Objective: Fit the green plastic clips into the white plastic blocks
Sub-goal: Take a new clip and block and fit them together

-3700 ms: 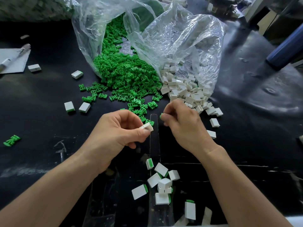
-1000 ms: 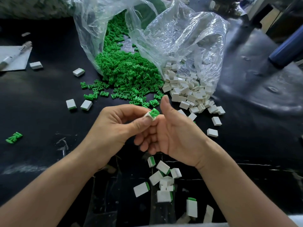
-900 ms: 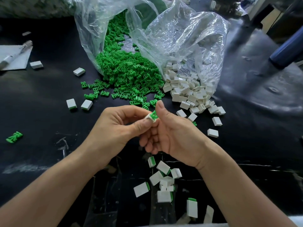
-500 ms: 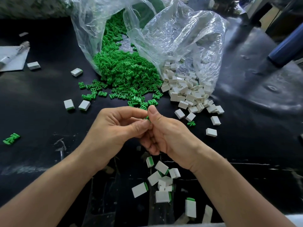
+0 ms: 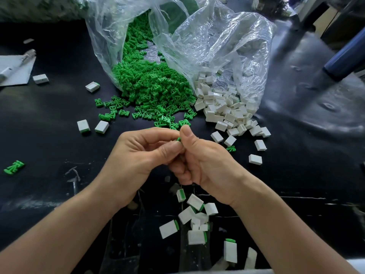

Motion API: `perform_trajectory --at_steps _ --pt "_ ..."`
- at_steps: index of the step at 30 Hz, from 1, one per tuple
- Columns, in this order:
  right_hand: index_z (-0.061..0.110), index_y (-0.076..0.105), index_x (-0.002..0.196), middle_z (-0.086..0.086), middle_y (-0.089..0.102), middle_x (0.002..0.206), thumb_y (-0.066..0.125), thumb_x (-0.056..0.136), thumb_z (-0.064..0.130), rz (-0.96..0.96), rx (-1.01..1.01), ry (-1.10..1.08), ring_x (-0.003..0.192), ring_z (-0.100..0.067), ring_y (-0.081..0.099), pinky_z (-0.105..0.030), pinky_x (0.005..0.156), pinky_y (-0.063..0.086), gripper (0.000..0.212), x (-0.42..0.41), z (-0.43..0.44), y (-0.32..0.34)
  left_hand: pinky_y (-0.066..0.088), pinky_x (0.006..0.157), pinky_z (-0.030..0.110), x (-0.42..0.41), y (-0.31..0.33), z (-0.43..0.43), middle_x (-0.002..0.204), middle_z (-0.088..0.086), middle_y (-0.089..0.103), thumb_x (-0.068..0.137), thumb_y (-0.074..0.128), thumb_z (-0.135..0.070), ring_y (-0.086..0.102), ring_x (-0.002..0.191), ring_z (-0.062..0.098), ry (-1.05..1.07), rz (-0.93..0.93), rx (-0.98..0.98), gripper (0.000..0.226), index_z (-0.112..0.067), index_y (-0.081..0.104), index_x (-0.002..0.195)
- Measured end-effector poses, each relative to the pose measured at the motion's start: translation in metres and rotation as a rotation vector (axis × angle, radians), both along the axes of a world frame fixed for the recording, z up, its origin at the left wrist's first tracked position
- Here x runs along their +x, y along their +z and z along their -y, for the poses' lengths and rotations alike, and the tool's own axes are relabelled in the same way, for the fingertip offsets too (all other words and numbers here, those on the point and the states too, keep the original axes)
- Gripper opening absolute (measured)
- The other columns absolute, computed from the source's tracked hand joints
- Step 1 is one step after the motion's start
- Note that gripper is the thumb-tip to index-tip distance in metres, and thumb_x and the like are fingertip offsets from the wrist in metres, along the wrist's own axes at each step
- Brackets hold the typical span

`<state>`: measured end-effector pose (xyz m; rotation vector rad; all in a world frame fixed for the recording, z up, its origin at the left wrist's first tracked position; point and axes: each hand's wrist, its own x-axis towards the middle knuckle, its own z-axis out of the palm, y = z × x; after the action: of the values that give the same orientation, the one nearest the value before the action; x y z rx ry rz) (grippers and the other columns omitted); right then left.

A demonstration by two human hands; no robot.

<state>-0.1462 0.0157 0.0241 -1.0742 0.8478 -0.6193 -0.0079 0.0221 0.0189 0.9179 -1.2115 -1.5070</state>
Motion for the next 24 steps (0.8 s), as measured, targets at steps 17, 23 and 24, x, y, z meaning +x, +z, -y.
perform_trajectory --at_steps 17,23,24 --pt "0.001 0.058 0.089 0.009 0.041 0.051 0.038 0.071 0.062 -0.09 0.068 -0.028 0.049 -0.006 0.034 -0.016 0.045 0.03 0.067 0.0015 -0.0015 -0.0047 0.056 0.059 0.034 0.0056 0.0012 0.001 0.059 0.009 0.066 0.068 0.064 -0.004 0.063 0.054 0.028 -0.031 0.082 -0.018 0.023 0.006 0.069 0.088" --pt "-0.01 0.054 0.102 0.002 0.041 0.061 0.038 0.073 0.061 -0.064 0.089 -0.023 0.053 -0.009 0.034 -0.019 0.048 0.029 0.078 0.0033 -0.0014 -0.0044 0.056 0.058 0.036 0.0048 0.0029 0.0019 0.057 0.01 0.065 0.067 0.065 -0.006 0.062 0.052 0.029 -0.01 0.094 -0.004 0.023 0.004 0.071 0.087" --pt "-0.01 0.052 0.106 0.002 0.041 0.061 0.037 0.074 0.061 -0.045 0.103 -0.012 0.054 -0.009 0.034 -0.02 0.049 0.028 0.079 0.0029 -0.001 -0.0044 0.056 0.057 0.033 0.0048 0.0029 0.0022 0.056 0.01 0.065 0.066 0.066 -0.008 0.061 0.051 0.028 0.004 0.089 0.008 0.022 0.001 0.072 0.085"
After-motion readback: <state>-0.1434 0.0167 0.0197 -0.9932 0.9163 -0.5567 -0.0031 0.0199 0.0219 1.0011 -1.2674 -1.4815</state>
